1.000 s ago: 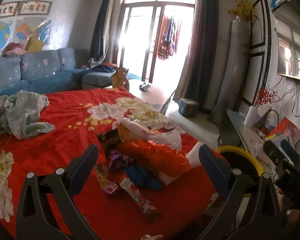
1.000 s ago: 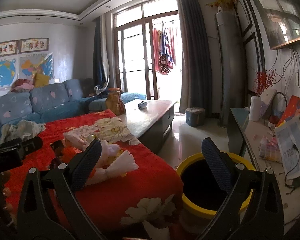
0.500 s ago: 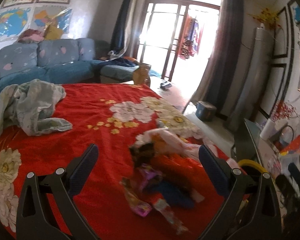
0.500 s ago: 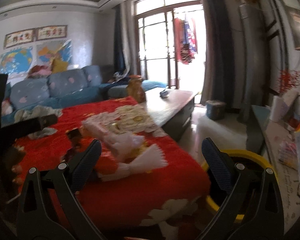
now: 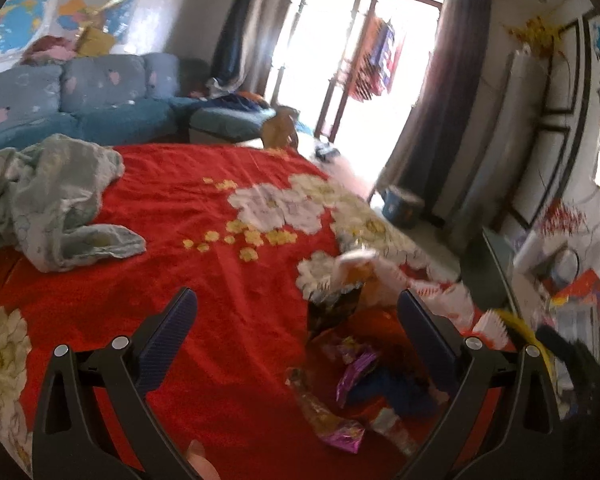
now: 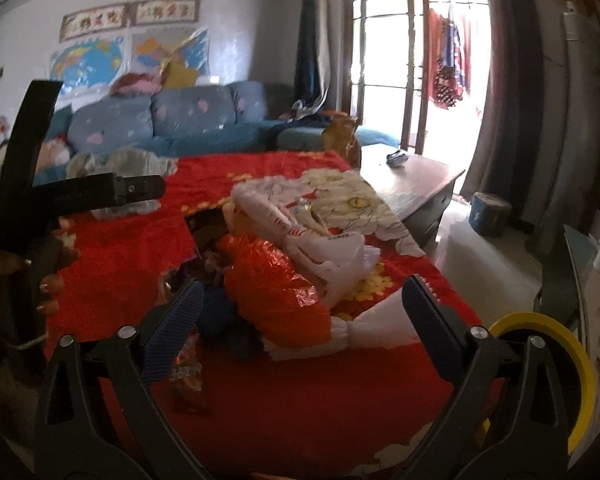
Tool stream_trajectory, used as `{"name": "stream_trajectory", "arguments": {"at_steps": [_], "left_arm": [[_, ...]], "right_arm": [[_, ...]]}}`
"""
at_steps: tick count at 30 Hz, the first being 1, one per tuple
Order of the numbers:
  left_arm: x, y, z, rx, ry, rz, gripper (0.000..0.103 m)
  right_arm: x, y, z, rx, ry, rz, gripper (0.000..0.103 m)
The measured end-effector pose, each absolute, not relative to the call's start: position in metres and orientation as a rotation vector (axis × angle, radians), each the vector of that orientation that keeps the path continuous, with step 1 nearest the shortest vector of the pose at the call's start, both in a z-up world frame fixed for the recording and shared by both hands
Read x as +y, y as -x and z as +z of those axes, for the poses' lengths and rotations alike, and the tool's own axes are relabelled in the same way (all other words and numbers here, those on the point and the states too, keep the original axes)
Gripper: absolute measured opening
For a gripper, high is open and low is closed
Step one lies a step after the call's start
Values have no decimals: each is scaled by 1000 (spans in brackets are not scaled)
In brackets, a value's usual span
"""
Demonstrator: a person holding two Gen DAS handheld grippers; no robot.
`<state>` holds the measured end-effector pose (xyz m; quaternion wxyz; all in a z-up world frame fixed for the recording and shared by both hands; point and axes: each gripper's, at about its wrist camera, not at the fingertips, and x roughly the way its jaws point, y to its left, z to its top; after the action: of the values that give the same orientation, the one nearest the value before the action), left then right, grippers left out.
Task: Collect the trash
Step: 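Reach the right gripper to the red-orange plastic bag and close on it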
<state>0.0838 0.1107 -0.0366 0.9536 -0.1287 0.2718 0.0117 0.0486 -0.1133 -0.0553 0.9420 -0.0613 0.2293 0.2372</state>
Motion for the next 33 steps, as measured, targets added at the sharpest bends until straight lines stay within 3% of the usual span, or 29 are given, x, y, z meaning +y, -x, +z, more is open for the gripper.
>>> {"name": "stream_trajectory", "arguments": {"at_steps": [7, 11, 14, 21, 26, 29, 33], "left_arm": [[108, -111, -59, 661, 254, -71, 96], [105, -124, -67, 698, 239, -109, 93], [106, -135, -73, 724, 256, -130, 75], [119, -152, -85, 749, 359, -189, 62], [118, -154, -83, 731, 377, -230, 26], [118, -150, -78, 712, 374, -239, 13], [122, -139, -65, 669, 383, -236, 11]], "right_arm": [[-107, -67, -67, 555, 143, 527, 70], [-103, -76, -73, 587, 132, 563, 52], [-103, -79, -74, 609, 105, 597, 36], [-105, -78, -73, 624, 60, 661, 19], [-106, -75, -69, 621, 47, 682, 14], [-105, -72, -66, 609, 50, 694, 14], [-104, -67, -60, 594, 47, 705, 13]]}}
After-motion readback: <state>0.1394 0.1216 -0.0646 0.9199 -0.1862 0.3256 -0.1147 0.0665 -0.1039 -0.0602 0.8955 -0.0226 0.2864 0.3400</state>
